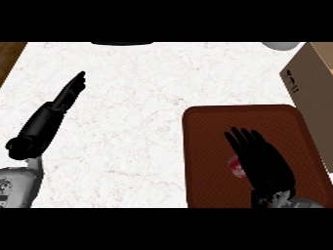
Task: Pick the can from the tray and place it in the cardboard box
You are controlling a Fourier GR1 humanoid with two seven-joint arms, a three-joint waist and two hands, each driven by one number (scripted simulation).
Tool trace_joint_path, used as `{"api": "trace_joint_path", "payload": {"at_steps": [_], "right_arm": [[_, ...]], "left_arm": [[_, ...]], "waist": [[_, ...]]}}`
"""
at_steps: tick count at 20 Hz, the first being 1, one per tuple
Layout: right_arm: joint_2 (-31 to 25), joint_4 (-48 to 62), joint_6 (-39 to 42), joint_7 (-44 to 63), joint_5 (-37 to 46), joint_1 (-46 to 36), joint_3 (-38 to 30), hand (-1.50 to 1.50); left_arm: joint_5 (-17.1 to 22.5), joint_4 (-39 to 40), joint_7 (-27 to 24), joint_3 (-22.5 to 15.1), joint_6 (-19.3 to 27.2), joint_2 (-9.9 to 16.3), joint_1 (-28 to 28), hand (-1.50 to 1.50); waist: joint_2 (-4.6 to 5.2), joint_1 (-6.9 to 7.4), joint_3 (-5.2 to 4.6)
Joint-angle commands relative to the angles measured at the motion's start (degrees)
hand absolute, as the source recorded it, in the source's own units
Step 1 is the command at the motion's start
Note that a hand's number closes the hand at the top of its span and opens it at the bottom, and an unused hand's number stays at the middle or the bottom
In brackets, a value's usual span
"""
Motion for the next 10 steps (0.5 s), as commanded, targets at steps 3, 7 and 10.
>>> {"api": "trace_joint_path", "payload": {"at_steps": [3,7,10], "right_arm": [[1.24,4.9,-1.53,-1.64,4.77,0.12,-1.05,-1.5],[3.12,9.44,-1.74,-4.79,4.84,-2.87,-4.38,-1.5],[6.25,11.68,-3.43,-4.34,6.55,-1.37,-2.95,-1.5]], "left_arm": [[-2.84,0.28,-5.01,-0.17,-0.01,-0.97,3.62,0.0],[0.25,-6.24,3.5,1.61,-2.3,-0.69,2.01,0.0],[-0.32,0.49,1.59,3.1,-2.27,-0.98,-3.1,0.0]], "waist": [[0.01,0.05,-0.01],[-0.03,0.27,0.01],[0.04,-0.01,0.0]]}}
